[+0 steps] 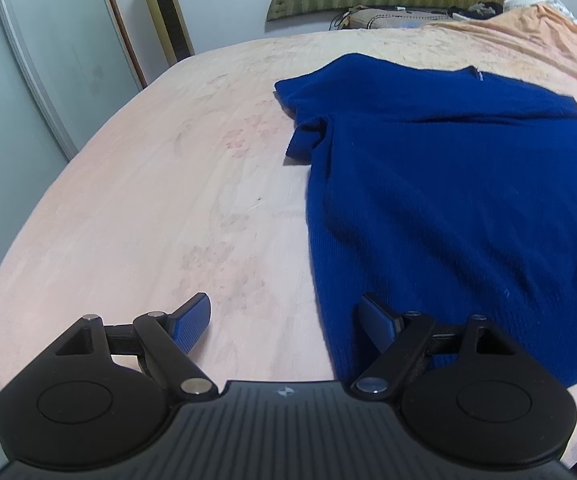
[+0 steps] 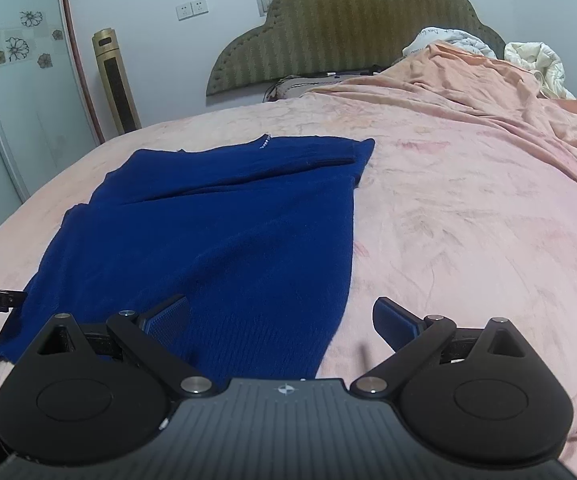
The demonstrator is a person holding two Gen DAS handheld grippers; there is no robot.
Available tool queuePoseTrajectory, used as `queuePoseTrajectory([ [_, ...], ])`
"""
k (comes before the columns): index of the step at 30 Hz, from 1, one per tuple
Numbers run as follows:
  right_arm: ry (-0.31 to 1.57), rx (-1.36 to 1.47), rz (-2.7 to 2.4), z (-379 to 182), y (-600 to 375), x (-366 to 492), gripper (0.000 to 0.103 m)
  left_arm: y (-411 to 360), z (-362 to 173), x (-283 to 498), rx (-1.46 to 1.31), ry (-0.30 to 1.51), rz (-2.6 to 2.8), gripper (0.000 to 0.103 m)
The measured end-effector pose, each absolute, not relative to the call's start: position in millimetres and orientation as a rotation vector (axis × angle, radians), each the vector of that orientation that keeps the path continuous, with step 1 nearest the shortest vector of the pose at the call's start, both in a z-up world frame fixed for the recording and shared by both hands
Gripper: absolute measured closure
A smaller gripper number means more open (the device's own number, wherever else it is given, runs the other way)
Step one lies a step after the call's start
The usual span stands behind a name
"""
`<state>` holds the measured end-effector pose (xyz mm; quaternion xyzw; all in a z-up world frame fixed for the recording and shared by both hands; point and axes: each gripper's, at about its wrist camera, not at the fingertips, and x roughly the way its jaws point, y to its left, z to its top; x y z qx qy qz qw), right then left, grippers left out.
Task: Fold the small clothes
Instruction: 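Move both grippers to the ribbed hem of the sweater, then grasp the ribbed hem with the right gripper while the left gripper grasps it too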
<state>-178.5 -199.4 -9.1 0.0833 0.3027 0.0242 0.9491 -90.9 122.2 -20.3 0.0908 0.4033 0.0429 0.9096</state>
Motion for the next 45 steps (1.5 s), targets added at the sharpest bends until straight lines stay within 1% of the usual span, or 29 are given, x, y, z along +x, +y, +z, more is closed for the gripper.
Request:
queuePoseTrajectory([
  [4, 0.618, 0.153, 0.058, -12.2, -197.5, -183.2, 0.003, 117.3, -20.6, -95.3, 0.227, 0.822, 0.095, 0.021],
  [7, 0.600, 0.141, 0.065, -12.8, -197.8, -188.4, 0.003, 115.1, -21.1, -96.8, 0.245, 0.815, 0.098, 0.018],
  [18, 0.601, 0.215, 0.053, -17.1, -207.3, -191.4, 0.004, 114.7, -20.4, -98.5, 0.237, 0.810, 0.082, 0.018],
  [21, 0.610, 0.241, 0.069, -20.0, -211.9, -193.5, 0.004, 118.6, -18.8, -101.5, 0.204, 0.825, 0.031, 0.018],
  [24, 0.610, 0.278, 0.084, -23.2, -217.8, -197.9, 0.007, 129.5, -16.8, -103.7, 0.133, 0.858, -0.037, 0.018],
  [27, 0.634, 0.316, 0.093, -28.3, -224.4, -198.8, 0.013, 142.8, -16.4, -105.4, 0.051, 0.868, -0.096, 0.018],
  [29, 0.649, 0.326, 0.099, -31.3, -225.9, -199.3, 0.024, 150.6, -16.9, -105.4, -0.001, 0.880, -0.124, 0.018],
  [30, 0.655, 0.329, 0.098, -32.5, -226.3, -199.7, 0.027, 153.4, -17.7, -105.2, -0.024, 0.890, -0.136, 0.018],
  [32, 0.661, 0.327, 0.094, -34.5, -225.9, -200.2, 0.038, 157.2, -20.6, -104.0, -0.076, 0.921, -0.168, 0.018],
  [33, 0.663, 0.320, 0.091, -34.9, -225.1, -200.5, 0.040, 157.2, -22.7, -102.5, -0.090, 0.939, -0.185, 0.018],
  [35, 0.666, 0.315, 0.095, -36.2, -223.8, -200.3, 0.048, 152.6, -26.9, -101.7, -0.083, 0.956, -0.201, 0.018],
  [39, 0.680, 0.309, 0.127, -38.2, -220.5, -199.3, 0.057, 138.4, -30.3, -102.8, -0.039, 0.937, -0.236, 0.018],
  [42, 0.687, 0.313, 0.158, -40.2, -215.8, -199.5, 0.068, 128.9, -31.7, -101.8, -0.056, 0.922, -0.264, 0.018],
  [43, 0.687, 0.302, 0.156, -40.6, -213.1, -199.5, 0.074, 125.9, -32.0, -101.2, -0.058, 0.916, -0.269, 0.018],
  [45, 0.683, 0.292, 0.156, -40.8, -210.0, -198.9, 0.080, 120.6, -33.3, -100.6, -0.048, 0.902, -0.266, 0.018],
])
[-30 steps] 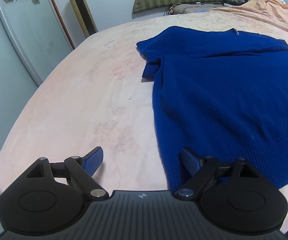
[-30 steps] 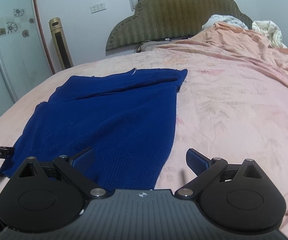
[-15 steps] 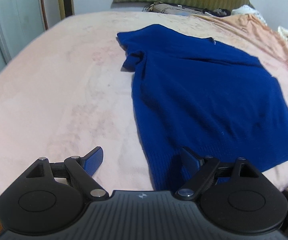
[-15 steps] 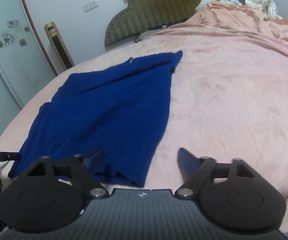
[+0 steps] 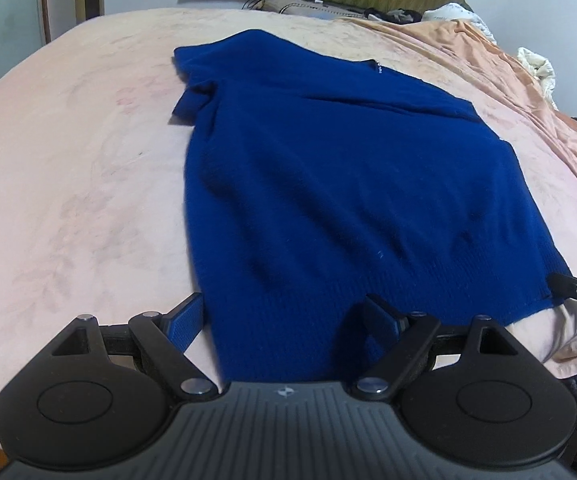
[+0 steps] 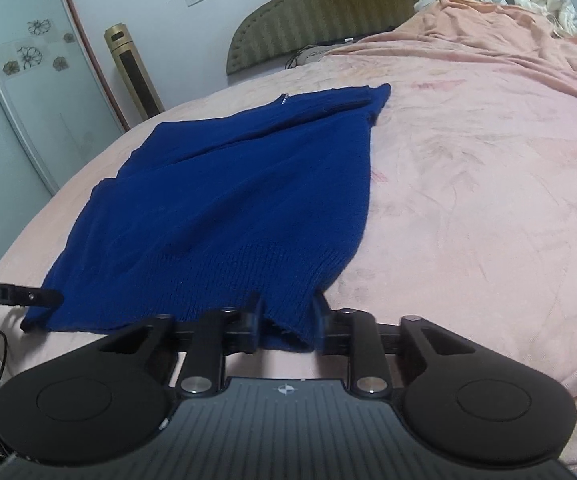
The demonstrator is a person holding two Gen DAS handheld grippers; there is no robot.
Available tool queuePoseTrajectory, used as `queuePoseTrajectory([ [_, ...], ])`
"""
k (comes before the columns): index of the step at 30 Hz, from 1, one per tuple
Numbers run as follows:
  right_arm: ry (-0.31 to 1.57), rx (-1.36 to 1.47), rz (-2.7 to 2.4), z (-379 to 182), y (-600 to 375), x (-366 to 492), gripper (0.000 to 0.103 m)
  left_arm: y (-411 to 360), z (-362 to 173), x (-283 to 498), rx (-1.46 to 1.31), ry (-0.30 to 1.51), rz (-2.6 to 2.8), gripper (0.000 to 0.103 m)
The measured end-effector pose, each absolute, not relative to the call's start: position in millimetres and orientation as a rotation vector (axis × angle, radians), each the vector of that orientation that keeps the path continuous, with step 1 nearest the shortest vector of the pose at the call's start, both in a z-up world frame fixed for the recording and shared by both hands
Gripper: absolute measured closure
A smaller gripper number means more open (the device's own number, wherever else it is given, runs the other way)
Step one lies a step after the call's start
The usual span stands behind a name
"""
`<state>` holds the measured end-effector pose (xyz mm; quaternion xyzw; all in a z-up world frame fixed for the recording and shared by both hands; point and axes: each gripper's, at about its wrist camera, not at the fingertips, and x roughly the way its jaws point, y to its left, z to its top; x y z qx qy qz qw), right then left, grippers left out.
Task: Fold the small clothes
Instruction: 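Grasp the ribbed hem with the right gripper while the left gripper grasps it too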
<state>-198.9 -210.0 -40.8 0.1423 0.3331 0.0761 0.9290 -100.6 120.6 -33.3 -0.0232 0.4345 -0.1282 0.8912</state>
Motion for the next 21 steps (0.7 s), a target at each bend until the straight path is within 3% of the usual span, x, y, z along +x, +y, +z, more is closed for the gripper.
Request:
queuePoseTrajectory([
  [1, 0.679, 0.302, 0.157, -41.4, -210.2, -198.5, 0.085, 119.1, -33.6, -100.2, -0.041, 0.898, -0.265, 0.019],
  [3, 0.673, 0.330, 0.157, -42.7, -212.7, -198.7, 0.089, 118.1, -33.3, -101.5, -0.033, 0.882, -0.260, 0.032],
  [5, 0.661, 0.348, 0.158, -42.3, -215.3, -200.0, 0.092, 120.3, -31.5, -102.7, -0.030, 0.871, -0.263, 0.069],
  [8, 0.653, 0.357, 0.169, -39.1, -217.1, -200.6, 0.092, 132.0, -29.7, -98.4, -0.121, 0.894, -0.300, 0.087],
  [21, 0.564, 0.417, 0.312, 5.6, -230.7, -223.4, 0.093, 161.2, 25.4, -123.2, -0.193, 0.769, -0.432, 0.088],
])
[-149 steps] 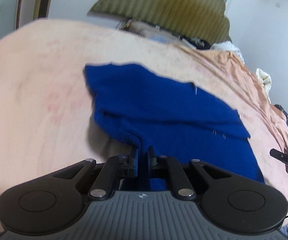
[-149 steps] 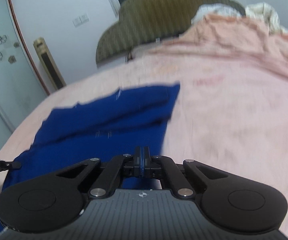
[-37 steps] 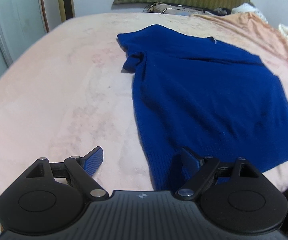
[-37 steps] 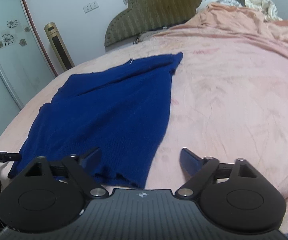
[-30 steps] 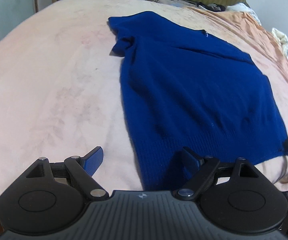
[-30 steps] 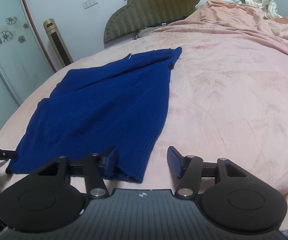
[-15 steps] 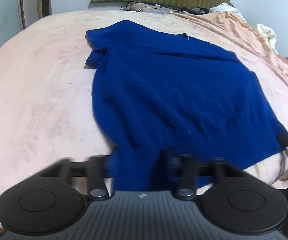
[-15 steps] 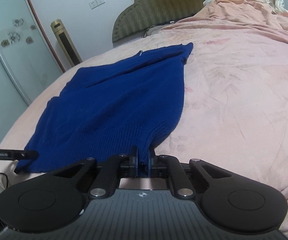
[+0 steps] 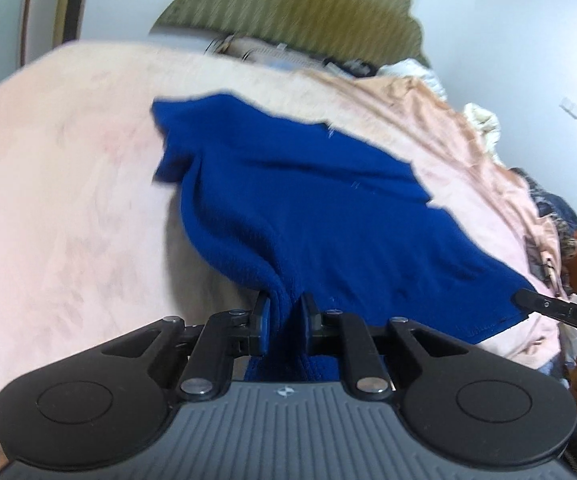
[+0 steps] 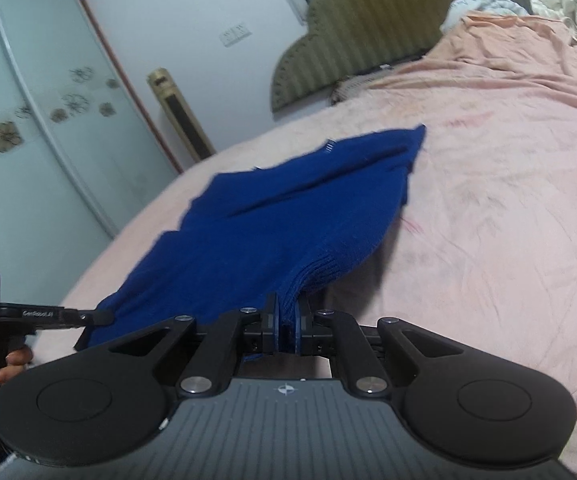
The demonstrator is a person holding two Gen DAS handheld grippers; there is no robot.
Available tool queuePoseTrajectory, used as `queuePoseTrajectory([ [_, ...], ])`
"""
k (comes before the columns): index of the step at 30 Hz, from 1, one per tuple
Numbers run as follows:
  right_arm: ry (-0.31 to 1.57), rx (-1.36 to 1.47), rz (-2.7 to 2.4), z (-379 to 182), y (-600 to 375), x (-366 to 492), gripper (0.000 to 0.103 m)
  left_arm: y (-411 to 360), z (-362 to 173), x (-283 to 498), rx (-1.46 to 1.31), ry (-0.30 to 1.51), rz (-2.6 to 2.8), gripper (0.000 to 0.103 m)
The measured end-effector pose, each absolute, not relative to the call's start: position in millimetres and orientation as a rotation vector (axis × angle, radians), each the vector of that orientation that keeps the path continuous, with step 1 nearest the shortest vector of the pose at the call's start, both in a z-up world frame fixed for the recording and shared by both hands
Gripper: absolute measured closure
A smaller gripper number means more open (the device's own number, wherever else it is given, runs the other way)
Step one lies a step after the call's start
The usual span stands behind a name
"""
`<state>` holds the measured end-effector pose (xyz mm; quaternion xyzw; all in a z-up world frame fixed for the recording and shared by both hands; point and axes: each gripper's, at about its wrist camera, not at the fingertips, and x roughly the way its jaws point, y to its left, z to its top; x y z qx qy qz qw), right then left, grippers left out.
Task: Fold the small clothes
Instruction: 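Grasp the ribbed hem with the right gripper while the left gripper grasps it too, then lift the hem with both grippers and fold it toward the collar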
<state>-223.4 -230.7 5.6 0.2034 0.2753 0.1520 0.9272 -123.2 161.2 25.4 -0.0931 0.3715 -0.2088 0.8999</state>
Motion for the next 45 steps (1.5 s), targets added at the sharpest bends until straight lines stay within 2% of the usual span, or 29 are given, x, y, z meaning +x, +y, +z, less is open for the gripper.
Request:
queuePoseTrajectory([
  [7, 0.519, 0.441, 0.385, 35.0, -239.6, -248.6, 0.093, 173.1, 62.6, -148.2, -0.163, 0.697, -0.512, 0.088],
  [10, 0.522, 0.429, 0.412, 45.6, -240.3, -259.9, 0.093, 173.9, 68.9, -152.9, -0.147, 0.695, -0.532, 0.092],
  [17, 0.566, 0.447, 0.430, 46.7, -238.3, -262.8, 0.093, 178.9, 63.6, -148.1, -0.150, 0.699, -0.507, 0.093],
  [21, 0.581, 0.458, 0.422, 42.0, -239.1, -256.0, 0.093, 185.8, 41.0, -129.3, -0.229, 0.813, -0.506, 0.093],
  [24, 0.599, 0.470, 0.414, 35.7, -239.3, -252.4, 0.093, 190.2, 13.1, -120.0, -0.318, 0.957, -0.519, 0.086],
  [25, 0.603, 0.476, 0.414, 33.6, -239.1, -251.4, 0.093, 190.8, 2.6, -118.6, -0.342, 1.003, -0.514, 0.076],
  [26, 0.606, 0.479, 0.412, 31.2, -238.8, -251.8, 0.093, 191.0, -6.5, -118.7, -0.362, 1.039, -0.503, 0.060],
  [27, 0.610, 0.482, 0.409, 29.0, -239.2, -251.1, 0.093, 191.5, -14.4, -120.8, -0.386, 1.056, -0.493, 0.052],
  [28, 0.613, 0.488, 0.406, 27.2, -239.6, -250.6, 0.093, 191.6, -20.9, -124.0, -0.409, 1.058, -0.488, 0.039],
  [29, 0.613, 0.493, 0.406, 25.5, -240.3, -250.4, 0.093, 190.9, -24.3, -126.0, -0.422, 1.055, -0.491, 0.035],
  [34, 0.600, 0.519, 0.398, 20.1, -243.9, -251.6, 0.092, 171.8, -41.2, -125.4, -0.457, 1.087, -0.566, 0.035],
  [36, 0.601, 0.528, 0.393, 17.4, -244.8, -251.1, 0.092, 160.7, -37.8, -125.2, -0.399, 1.055, -0.573, 0.036],
  [39, 0.601, 0.545, 0.384, 13.6, -247.5, -250.8, 0.092, 154.1, -41.3, -120.0, -0.391, 1.087, -0.591, 0.084],
  [41, 0.598, 0.561, 0.380, 12.0, -249.8, -251.1, 0.092, 158.3, -44.1, -119.4, -0.422, 1.093, -0.586, 0.088],
  [45, 0.588, 0.583, 0.377, 11.3, -253.6, -250.3, 0.092, 165.3, -26.4, -130.0, -0.398, 1.002, -0.581, 0.089],
])
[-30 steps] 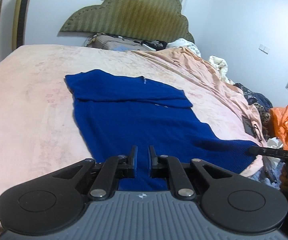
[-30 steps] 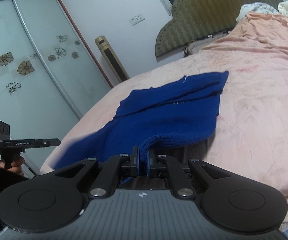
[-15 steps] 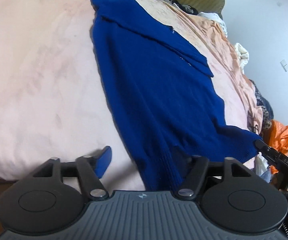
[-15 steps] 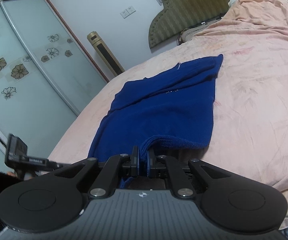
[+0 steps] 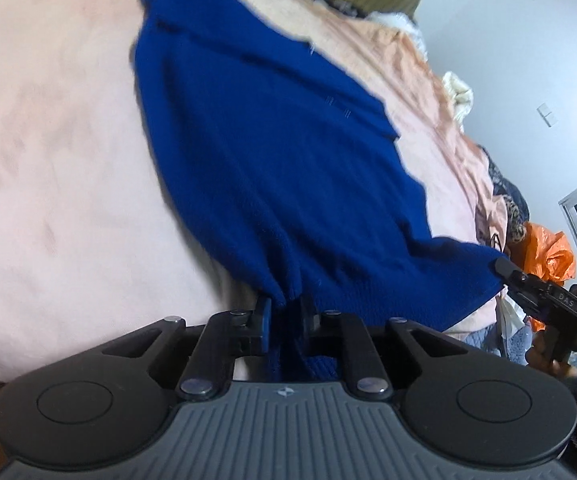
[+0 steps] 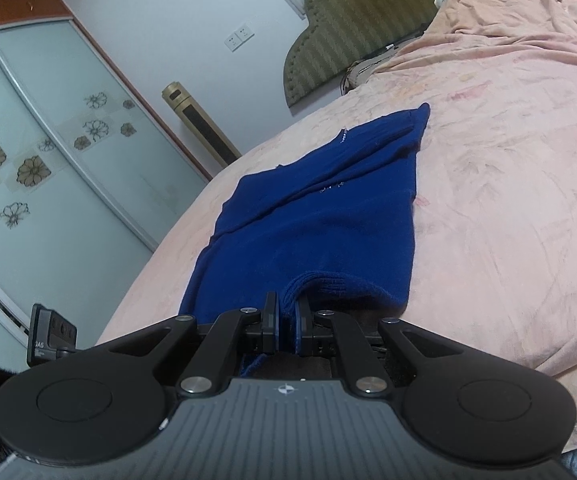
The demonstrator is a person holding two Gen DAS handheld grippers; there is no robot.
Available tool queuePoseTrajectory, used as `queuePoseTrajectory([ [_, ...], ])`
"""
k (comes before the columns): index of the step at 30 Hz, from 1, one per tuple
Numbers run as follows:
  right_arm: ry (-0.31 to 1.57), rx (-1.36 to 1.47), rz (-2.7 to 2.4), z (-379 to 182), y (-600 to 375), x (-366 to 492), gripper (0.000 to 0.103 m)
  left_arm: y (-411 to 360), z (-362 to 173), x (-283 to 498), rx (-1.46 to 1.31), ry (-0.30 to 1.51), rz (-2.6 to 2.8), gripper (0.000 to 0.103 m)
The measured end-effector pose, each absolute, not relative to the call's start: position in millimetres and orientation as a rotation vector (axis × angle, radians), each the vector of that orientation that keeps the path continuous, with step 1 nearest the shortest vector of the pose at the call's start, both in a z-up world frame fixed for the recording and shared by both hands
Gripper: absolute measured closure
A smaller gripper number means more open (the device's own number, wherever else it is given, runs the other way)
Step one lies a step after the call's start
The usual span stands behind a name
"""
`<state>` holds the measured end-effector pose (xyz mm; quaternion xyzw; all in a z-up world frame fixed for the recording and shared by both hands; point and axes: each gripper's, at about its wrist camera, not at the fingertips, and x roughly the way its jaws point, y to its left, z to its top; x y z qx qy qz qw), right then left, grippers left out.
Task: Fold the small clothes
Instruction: 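Lift the hem with both grippers and fold it toward the collar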
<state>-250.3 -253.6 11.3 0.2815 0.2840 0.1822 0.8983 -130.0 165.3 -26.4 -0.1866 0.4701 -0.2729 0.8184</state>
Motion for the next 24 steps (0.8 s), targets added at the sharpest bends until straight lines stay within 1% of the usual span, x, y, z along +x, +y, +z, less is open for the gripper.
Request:
queuePoseTrajectory([
  [6, 0.549, 0.592, 0.405, 21.5, -255.8, -250.5, 0.092, 185.5, 34.1, -147.6, -0.345, 0.770, -0.582, 0.090],
  [8, 0.521, 0.607, 0.418, 27.4, -258.5, -251.8, 0.092, 191.3, 44.5, -146.9, -0.346, 0.714, -0.576, 0.090],
  [12, 0.489, 0.623, 0.420, 30.0, -261.0, -243.2, 0.094, 187.9, 29.5, -127.5, -0.382, 0.749, -0.548, 0.090],
  [16, 0.554, 0.623, 0.381, 15.6, -255.5, -225.2, 0.095, 177.3, 22.3, -124.0, -0.340, 0.771, -0.576, 0.090],
  [19, 0.627, 0.664, 0.383, 3.0, -263.6, -222.6, 0.083, 179.2, 22.9, -124.8, -0.324, 0.766, -0.588, 0.090],
  [20, 0.661, 0.651, 0.374, -1.1, -265.9, -223.9, 0.072, 181.0, 22.5, -123.0, -0.333, 0.770, -0.587, 0.090],
  [21, 0.694, 0.642, 0.360, -5.9, -268.1, -226.0, 0.064, 179.0, 20.3, -121.6, -0.340, 0.774, -0.585, 0.090],
  [22, 0.718, 0.644, 0.341, -11.2, -270.7, -228.1, 0.051, 179.6, 18.8, -121.0, -0.350, 0.777, -0.583, 0.090],
  [24, 0.756, 0.672, 0.312, -23.9, -277.1, -233.2, 0.050, 180.2, 18.1, -119.1, -0.363, 0.779, -0.588, 0.090],
])
